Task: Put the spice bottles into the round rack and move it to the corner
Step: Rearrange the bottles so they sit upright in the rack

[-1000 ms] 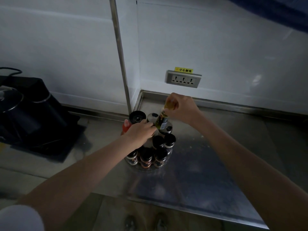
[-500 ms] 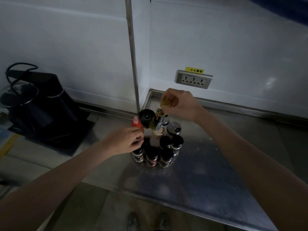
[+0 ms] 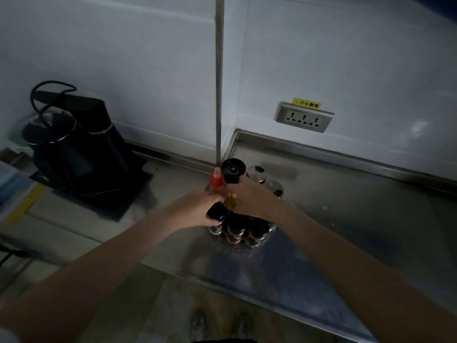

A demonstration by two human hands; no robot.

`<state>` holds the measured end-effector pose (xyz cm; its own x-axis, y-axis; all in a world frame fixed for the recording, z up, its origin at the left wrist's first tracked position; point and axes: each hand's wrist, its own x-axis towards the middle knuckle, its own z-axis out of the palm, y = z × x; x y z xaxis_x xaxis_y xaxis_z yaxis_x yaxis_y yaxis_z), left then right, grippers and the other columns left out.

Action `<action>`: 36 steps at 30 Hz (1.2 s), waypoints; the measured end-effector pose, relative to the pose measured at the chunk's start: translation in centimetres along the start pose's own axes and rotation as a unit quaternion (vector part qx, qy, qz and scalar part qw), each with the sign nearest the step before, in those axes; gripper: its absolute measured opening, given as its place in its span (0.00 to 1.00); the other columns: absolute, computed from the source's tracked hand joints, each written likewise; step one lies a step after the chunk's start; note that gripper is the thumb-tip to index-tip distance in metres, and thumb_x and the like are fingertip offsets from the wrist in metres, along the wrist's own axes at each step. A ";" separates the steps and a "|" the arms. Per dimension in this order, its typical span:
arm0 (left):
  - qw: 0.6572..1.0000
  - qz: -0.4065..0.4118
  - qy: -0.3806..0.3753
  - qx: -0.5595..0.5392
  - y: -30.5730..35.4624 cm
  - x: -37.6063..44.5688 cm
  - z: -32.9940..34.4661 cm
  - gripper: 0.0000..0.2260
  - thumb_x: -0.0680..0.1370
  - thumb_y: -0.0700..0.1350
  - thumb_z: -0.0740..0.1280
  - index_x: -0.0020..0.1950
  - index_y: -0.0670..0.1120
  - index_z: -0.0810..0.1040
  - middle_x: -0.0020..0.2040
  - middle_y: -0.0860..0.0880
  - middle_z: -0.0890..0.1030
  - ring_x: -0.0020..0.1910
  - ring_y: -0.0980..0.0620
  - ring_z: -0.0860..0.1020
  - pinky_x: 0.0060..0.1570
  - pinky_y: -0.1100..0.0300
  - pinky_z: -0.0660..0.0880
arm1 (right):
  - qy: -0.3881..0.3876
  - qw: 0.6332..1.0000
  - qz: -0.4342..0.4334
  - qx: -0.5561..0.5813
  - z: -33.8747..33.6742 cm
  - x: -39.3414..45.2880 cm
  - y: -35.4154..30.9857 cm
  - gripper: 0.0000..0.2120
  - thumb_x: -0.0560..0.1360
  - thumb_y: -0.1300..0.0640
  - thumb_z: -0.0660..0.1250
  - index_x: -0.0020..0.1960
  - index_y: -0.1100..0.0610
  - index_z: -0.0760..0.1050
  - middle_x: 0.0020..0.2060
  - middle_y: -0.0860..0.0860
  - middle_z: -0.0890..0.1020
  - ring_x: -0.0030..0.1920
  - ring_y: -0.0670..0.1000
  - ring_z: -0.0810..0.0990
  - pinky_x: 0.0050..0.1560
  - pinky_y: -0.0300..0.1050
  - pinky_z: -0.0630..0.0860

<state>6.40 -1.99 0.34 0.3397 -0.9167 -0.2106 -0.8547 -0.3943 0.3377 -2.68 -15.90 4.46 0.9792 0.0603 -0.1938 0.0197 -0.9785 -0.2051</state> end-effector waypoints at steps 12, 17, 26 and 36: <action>1.000 0.005 -0.003 -0.006 0.0 -0.3 -0.1 0.19 0.71 0.47 0.70 0.61 0.46 0.72 0.56 0.46 0.79 0.52 0.48 0.79 0.49 0.60 0.73 | -0.014 0.997 0.052 0.060 -3.5 -1.8 2.4 0.12 0.73 0.53 0.68 0.54 0.57 0.79 0.49 0.52 0.83 0.53 0.51 0.79 0.54 0.43 0.73; 1.000 0.001 0.007 -0.024 -0.3 -0.3 0.1 0.19 0.72 0.45 0.71 0.61 0.44 0.73 0.57 0.44 0.79 0.54 0.46 0.79 0.53 0.56 0.75 | -0.088 0.995 -0.021 -0.047 -0.2 -3.1 -0.2 0.24 0.70 0.47 0.69 0.63 0.54 0.71 0.59 0.53 0.75 0.60 0.54 0.70 0.55 0.48 0.71; 0.998 0.022 0.053 -0.021 -0.7 -0.7 0.7 0.20 0.71 0.41 0.70 0.63 0.43 0.73 0.61 0.43 0.78 0.58 0.44 0.77 0.57 0.56 0.73 | -0.009 0.994 -0.047 -0.101 1.9 -2.0 -1.1 0.17 0.74 0.55 0.65 0.61 0.59 0.70 0.61 0.55 0.72 0.59 0.54 0.70 0.55 0.48 0.71; 0.985 0.090 0.146 0.021 -1.3 -2.2 0.4 0.24 0.67 0.43 0.72 0.62 0.43 0.73 0.63 0.44 0.76 0.59 0.45 0.76 0.58 0.53 0.73 | 0.002 1.000 0.004 -0.001 0.4 -3.1 -0.2 0.18 0.73 0.51 0.67 0.60 0.57 0.72 0.57 0.54 0.77 0.59 0.54 0.73 0.52 0.45 0.69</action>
<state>6.62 0.51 0.03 0.2744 -0.9535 0.1246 -0.9246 -0.2260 0.3067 -5.79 -15.84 4.69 0.9801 0.0520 -0.1915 0.0124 -0.9793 -0.2021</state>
